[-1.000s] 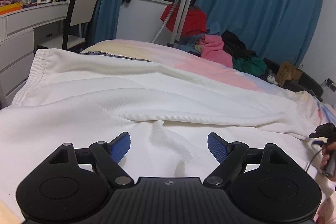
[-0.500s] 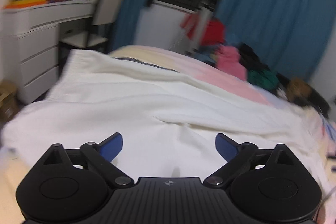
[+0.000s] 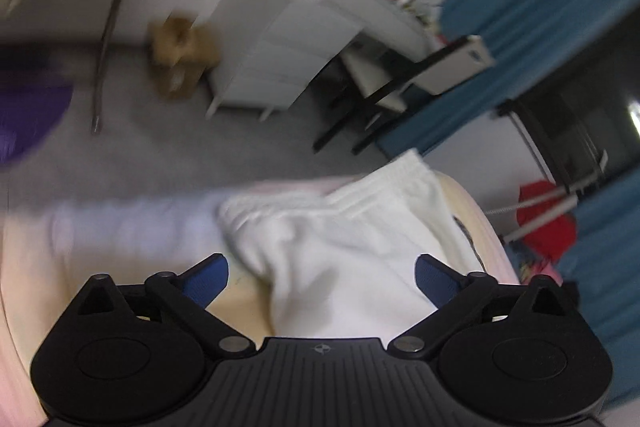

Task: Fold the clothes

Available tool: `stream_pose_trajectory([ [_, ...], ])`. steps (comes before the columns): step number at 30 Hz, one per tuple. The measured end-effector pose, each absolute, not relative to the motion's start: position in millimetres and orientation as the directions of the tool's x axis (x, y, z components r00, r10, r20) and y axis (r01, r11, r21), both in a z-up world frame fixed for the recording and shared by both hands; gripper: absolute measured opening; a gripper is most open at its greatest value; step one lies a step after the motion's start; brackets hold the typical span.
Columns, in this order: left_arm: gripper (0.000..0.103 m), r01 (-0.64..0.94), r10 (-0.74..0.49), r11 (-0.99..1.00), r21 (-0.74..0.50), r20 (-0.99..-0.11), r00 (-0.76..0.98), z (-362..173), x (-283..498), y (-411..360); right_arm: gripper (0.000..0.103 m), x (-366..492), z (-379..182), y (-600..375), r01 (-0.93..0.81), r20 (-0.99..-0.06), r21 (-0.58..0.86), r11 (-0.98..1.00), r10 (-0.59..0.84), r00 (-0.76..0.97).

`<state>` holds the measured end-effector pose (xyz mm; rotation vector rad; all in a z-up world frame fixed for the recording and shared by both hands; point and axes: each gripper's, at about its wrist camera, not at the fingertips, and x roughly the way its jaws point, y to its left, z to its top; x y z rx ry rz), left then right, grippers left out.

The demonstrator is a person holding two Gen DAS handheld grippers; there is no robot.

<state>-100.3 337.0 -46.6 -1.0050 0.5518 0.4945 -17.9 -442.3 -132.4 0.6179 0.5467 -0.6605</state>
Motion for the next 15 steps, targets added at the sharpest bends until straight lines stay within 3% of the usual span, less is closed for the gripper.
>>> stream_pose_trajectory([
  [6, 0.095, -0.611, 0.040, 0.291, -0.736, -0.628, 0.777, -77.0, -109.8, 364.1, 0.062, -50.8, -145.4, -469.4, 0.811, -0.653, 0.441, 0.386, -0.481, 0.584],
  [12, 0.091, -0.473, -0.249, 0.173, -0.864, -0.503, 0.828, -117.4, -91.2, 362.1, 0.064, -83.7, -158.3, -496.5, 0.852, -0.684, 0.512, 0.114, -0.546, 0.484],
  [15, 0.090, -0.518, -0.336, 0.169, -0.839, -0.543, 0.770, -133.1, -76.8, 359.7, 0.064, -97.6, -181.3, -503.6, 0.816, -0.718, 0.577, -0.038, -0.500, 0.484],
])
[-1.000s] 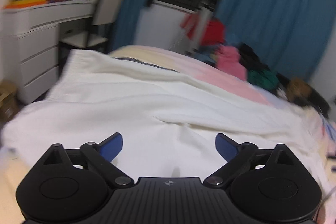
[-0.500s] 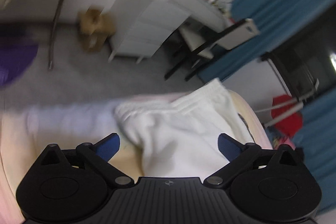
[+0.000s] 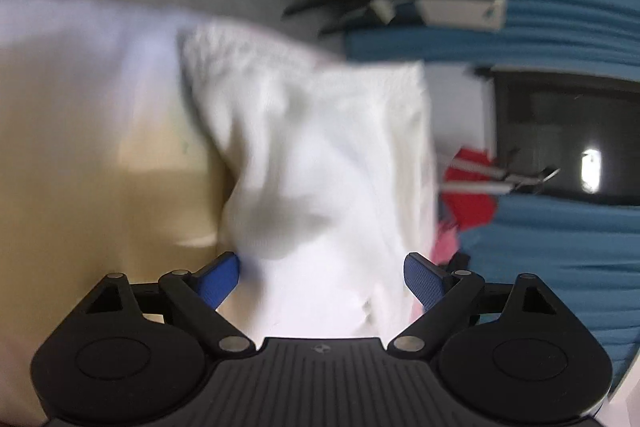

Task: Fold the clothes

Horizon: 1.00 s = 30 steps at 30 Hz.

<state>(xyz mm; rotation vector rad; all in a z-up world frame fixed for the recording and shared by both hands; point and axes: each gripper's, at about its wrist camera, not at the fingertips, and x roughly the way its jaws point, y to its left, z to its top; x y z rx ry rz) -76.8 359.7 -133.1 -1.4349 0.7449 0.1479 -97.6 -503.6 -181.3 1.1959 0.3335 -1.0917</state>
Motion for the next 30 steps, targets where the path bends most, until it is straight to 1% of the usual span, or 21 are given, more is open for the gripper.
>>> stream_pose_trajectory([
  [2, 0.088, -0.553, -0.367, 0.187, -0.812, -0.580, 0.727, -140.3, -69.3, 359.0, 0.063, -106.2, -199.3, -505.8, 0.773, -0.732, 0.620, -0.139, -0.459, 0.504],
  [4, 0.088, -0.550, -0.363, 0.181, -0.815, -0.576, 0.733, -141.5, -70.9, 360.3, 0.063, -113.4, -214.4, -507.5, 0.725, -0.733, 0.653, -0.222, -0.426, 0.530],
  [5, 0.088, -0.542, -0.362, 0.171, -0.823, -0.564, 0.742, -142.1, -71.9, 361.1, 0.063, -114.7, -216.6, -507.4, 0.705, -0.720, 0.671, -0.229, -0.427, 0.547],
  [8, 0.088, -0.471, -0.357, 0.101, -0.876, -0.474, 0.805, -145.0, -74.3, 362.8, 0.063, -109.7, -218.6, -507.7, 0.654, -0.669, 0.729, -0.199, -0.409, 0.621],
  [10, 0.088, -0.418, -0.361, 0.048, -0.907, -0.406, 0.840, -146.7, -76.0, 365.8, 0.063, -102.1, -216.8, -505.9, 0.645, -0.653, 0.744, -0.174, -0.392, 0.648],
  [11, 0.088, -0.412, -0.364, 0.041, -0.910, -0.398, 0.842, -147.2, -76.3, 365.9, 0.063, -98.3, -215.8, -505.0, 0.640, -0.645, 0.751, -0.162, -0.384, 0.661],
  [14, 0.087, -0.433, -0.363, 0.063, -0.899, -0.425, 0.829, -148.7, -73.5, 366.1, 0.063, -86.9, -213.1, -502.2, 0.623, -0.621, 0.772, -0.126, -0.356, 0.698],
  [16, 0.084, -0.457, -0.365, 0.046, -0.888, -0.441, 0.820, -155.1, -68.7, 368.8, 0.063, -79.3, -211.2, -500.4, 0.610, -0.604, 0.786, -0.102, -0.336, 0.722],
  [18, 0.076, -0.473, -0.354, 0.031, -0.880, -0.452, 0.818, -161.0, -66.3, 371.5, 0.062, -71.7, -209.4, -498.6, 0.596, -0.587, 0.799, -0.078, -0.316, 0.745],
  [20, 0.071, -0.484, -0.349, 0.037, -0.874, -0.465, 0.813, -163.9, -67.1, 372.2, 0.049, -67.1, -207.5, -496.1, 0.621, -0.607, 0.781, -0.065, -0.313, 0.730],
  [21, 0.070, -0.486, -0.349, 0.046, -0.872, -0.471, 0.811, -164.3, -67.2, 371.4, 0.047, -65.3, -209.5, -497.5, 0.639, -0.625, 0.766, -0.065, -0.305, 0.719],
  [24, 0.069, -0.477, -0.351, 0.091, -0.874, -0.476, 0.806, -159.5, -62.1, 366.8, 0.025, -61.3, -215.2, -501.4, 0.685, -0.671, 0.726, -0.062, -0.284, 0.685],
  [25, 0.069, -0.468, -0.351, 0.100, -0.878, -0.471, 0.809, -157.5, -53.6, 365.1, 0.015, -62.6, -217.0, -502.2, 0.690, -0.676, 0.721, -0.064, -0.280, 0.681],
  [26, 0.068, -0.459, -0.351, 0.108, -0.882, -0.466, 0.812, -155.3, -48.9, 363.4, 0.009, -63.9, -218.7, -503.1, 0.694, -0.681, 0.717, -0.066, -0.276, 0.678],
  [28, 0.067, -0.440, -0.350, 0.127, -0.889, -0.455, 0.819, -151.1, -44.6, 360.4, 0.006, -67.7, -214.9, -502.8, 0.670, -0.652, 0.741, -0.052, -0.293, 0.699],
  [30, 0.066, -0.456, -0.346, 0.148, -0.877, -0.478, 0.807, -150.3, -42.1, 358.4, 0.006, -68.6, -206.5, -501.6, 0.642, -0.613, 0.766, -0.016, -0.317, 0.724],
])
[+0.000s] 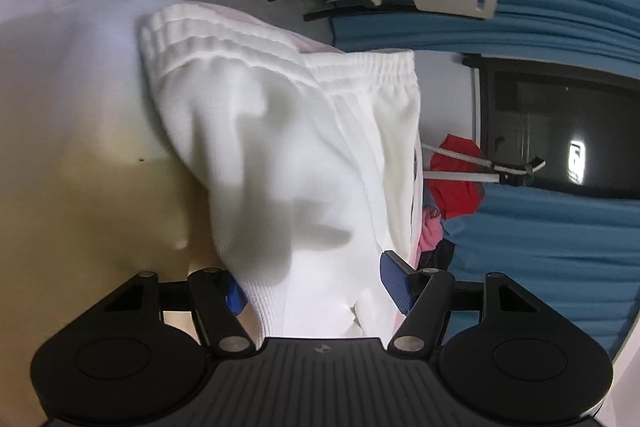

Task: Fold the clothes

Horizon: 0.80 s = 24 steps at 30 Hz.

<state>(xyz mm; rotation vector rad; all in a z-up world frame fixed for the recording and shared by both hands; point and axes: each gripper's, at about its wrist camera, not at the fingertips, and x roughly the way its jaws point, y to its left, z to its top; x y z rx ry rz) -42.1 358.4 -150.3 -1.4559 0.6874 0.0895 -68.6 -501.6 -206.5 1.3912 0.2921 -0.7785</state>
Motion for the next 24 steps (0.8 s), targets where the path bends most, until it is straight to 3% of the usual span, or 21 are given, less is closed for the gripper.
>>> stream_pose_trajectory([
  [1, 0.065, -0.468, -0.342, 0.158, -0.870, -0.492, 0.800, -150.3, -40.8, 357.4, 0.006, -68.3, -201.9, -501.1, 0.630, -0.594, 0.776, 0.006, -0.329, 0.734],
  [3, 0.050, -0.490, -0.336, 0.178, -0.853, -0.521, 0.785, -150.3, -38.4, 355.6, 0.006, -66.7, -195.7, -500.9, 0.623, -0.577, 0.782, 0.034, -0.341, 0.742],
  [8, 0.034, -0.524, -0.314, 0.249, -0.814, -0.580, 0.751, -145.9, -33.7, 350.6, 0.006, -69.0, -192.9, -503.4, 0.622, -0.575, 0.783, 0.026, -0.350, 0.739],
  [12, 0.014, -0.542, -0.294, 0.276, -0.794, -0.607, 0.739, -141.8, -35.9, 350.3, 0.006, -73.8, -191.1, -504.8, 0.621, -0.569, 0.782, 0.039, -0.359, 0.739],
  [20, 0.009, -0.460, -0.291, 0.350, -0.816, -0.561, 0.775, -111.8, -52.1, 349.9, 0.006, -78.0, -172.1, -501.7, 0.578, -0.498, 0.804, 0.136, -0.377, 0.781],
  [24, 0.009, -0.376, -0.315, 0.356, -0.856, -0.488, 0.814, -82.6, -49.8, 353.4, 0.006, -70.1, -147.6, -499.2, 0.579, -0.463, 0.781, 0.234, -0.404, 0.789],
])
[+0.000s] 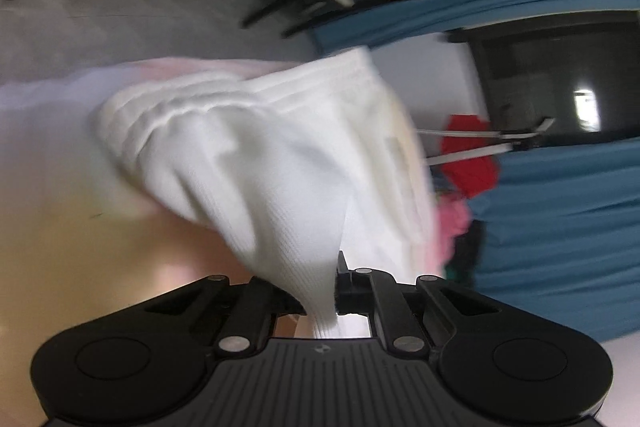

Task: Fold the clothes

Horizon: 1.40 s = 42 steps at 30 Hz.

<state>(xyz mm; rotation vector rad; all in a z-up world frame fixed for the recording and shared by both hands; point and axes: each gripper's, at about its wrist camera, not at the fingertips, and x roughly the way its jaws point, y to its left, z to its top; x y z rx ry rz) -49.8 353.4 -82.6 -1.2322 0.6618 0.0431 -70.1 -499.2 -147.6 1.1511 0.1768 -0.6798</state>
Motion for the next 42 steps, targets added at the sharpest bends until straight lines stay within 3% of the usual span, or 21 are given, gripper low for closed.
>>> stream_pose_trajectory([
  [7, 0.009, -0.270, -0.312, 0.420, -0.866, -0.417, 0.854, -23.2, 9.3, 344.7, 0.006, -6.3, -97.6, -508.0, 0.566, -0.406, 0.740, 0.363, -0.430, 0.807],
  [11, 0.009, -0.269, -0.286, 0.461, -0.846, -0.428, 0.857, -1.5, 84.9, 341.8, 0.006, 80.4, -66.4, -507.2, 0.570, -0.382, 0.677, 0.465, -0.440, 0.813],
  [15, 0.009, -0.291, -0.235, 0.532, -0.795, -0.469, 0.851, -2.8, 179.0, 335.7, 0.006, 187.5, -62.4, -504.5, 0.619, -0.415, 0.560, 0.552, -0.459, 0.785],
  [19, 0.010, -0.346, -0.207, 0.600, -0.721, -0.557, 0.804, -40.0, 245.1, 322.7, 0.006, 274.1, -95.8, -502.8, 0.678, -0.482, 0.424, 0.601, -0.484, 0.730],
  [23, 0.015, -0.395, -0.173, 0.661, -0.638, -0.641, 0.747, -78.9, 307.4, 309.3, 0.006, 297.0, -142.4, -509.9, 0.687, -0.521, 0.411, 0.599, -0.464, 0.716],
  [26, 0.017, -0.378, -0.191, 0.668, -0.641, -0.639, 0.745, -88.4, 314.7, 308.9, 0.009, 314.2, -177.5, -515.2, 0.694, -0.550, 0.401, 0.598, -0.448, 0.704],
  [28, 0.028, -0.348, -0.228, 0.653, -0.672, -0.613, 0.756, -84.2, 308.8, 311.7, 0.013, 306.9, -182.6, -516.1, 0.673, -0.521, 0.428, 0.603, -0.444, 0.729],
  [30, 0.054, -0.314, -0.258, 0.643, -0.698, -0.584, 0.770, -77.0, 300.0, 313.3, 0.028, 288.7, -177.0, -509.9, 0.650, -0.464, 0.462, 0.603, -0.461, 0.757],
  [32, 0.066, -0.277, -0.245, 0.668, -0.691, -0.556, 0.794, -62.6, 278.6, 309.3, 0.045, 262.3, -172.8, -505.8, 0.629, -0.414, 0.504, 0.592, -0.473, 0.777],
  [37, 0.078, -0.207, -0.258, 0.680, -0.704, -0.493, 0.831, -43.6, 210.2, 291.7, 0.046, 181.6, -172.8, -496.8, 0.608, -0.378, 0.601, 0.519, -0.486, 0.788],
  [42, 0.082, -0.249, -0.279, 0.593, -0.766, -0.486, 0.829, -56.7, 123.4, 281.4, 0.057, 116.4, -196.2, -487.2, 0.589, -0.464, 0.709, 0.386, -0.373, 0.803],
])
